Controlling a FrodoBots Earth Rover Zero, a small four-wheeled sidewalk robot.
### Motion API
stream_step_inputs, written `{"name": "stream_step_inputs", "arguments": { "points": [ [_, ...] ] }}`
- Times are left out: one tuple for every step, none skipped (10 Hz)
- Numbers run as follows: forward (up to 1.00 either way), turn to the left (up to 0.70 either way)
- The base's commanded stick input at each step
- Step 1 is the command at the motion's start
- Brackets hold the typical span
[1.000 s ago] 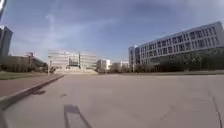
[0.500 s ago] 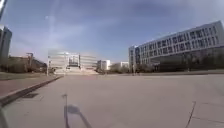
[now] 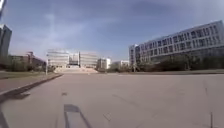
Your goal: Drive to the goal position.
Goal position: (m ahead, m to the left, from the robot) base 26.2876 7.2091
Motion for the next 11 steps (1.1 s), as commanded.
{"name": "stream_step_inputs", "arguments": {
  "points": [
    [0.70,0.35],
    [0.70,0.30],
    [0.70,0.12],
    [0.70,0.00],
    [0.70,0.00],
    [0.70,0.00],
    [0.70,0.00],
    [0.70,0.00],
    [0.70,0.00],
    [0.70,0.00],
    [0.70,0.00]
  ]
}}
